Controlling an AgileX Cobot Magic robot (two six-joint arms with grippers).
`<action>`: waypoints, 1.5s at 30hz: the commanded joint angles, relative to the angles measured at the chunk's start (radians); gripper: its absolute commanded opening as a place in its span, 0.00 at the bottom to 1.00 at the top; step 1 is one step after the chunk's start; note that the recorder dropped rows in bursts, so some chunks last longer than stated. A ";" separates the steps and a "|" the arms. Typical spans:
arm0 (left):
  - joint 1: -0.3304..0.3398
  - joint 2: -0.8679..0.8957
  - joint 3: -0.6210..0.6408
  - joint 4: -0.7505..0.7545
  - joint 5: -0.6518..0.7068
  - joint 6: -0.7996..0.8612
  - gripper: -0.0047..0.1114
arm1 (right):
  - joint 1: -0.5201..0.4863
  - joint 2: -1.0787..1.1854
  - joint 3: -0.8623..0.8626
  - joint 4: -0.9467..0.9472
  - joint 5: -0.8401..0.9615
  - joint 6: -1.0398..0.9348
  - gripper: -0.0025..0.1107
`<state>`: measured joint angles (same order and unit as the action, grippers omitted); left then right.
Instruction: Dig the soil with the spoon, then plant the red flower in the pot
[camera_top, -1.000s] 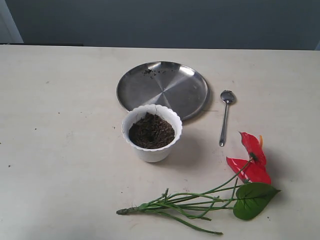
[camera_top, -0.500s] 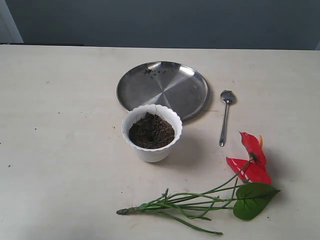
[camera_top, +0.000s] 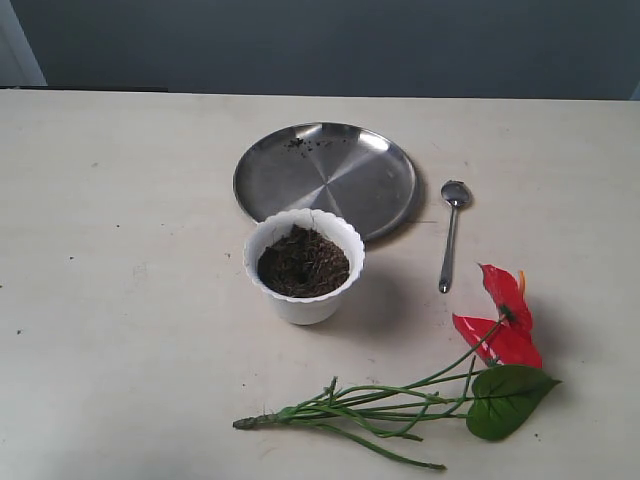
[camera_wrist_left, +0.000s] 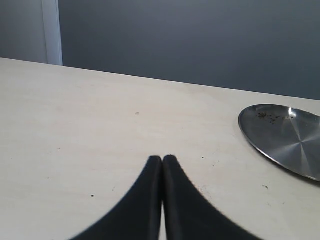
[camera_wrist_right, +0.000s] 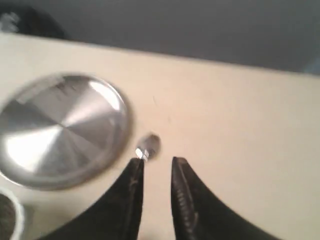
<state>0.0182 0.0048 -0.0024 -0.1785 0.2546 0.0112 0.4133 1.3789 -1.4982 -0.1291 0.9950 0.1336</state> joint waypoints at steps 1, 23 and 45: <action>0.002 -0.005 0.002 0.002 -0.015 -0.001 0.04 | -0.003 0.263 -0.138 -0.070 0.226 0.080 0.20; 0.002 -0.005 0.002 0.002 -0.015 -0.001 0.04 | -0.003 0.704 -0.062 0.220 0.103 0.105 0.20; 0.002 -0.005 0.002 0.002 -0.015 -0.001 0.04 | -0.003 0.760 0.037 0.257 -0.039 0.176 0.20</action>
<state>0.0182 0.0048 -0.0024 -0.1785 0.2546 0.0112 0.4117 2.1390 -1.4778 0.1304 0.9854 0.2988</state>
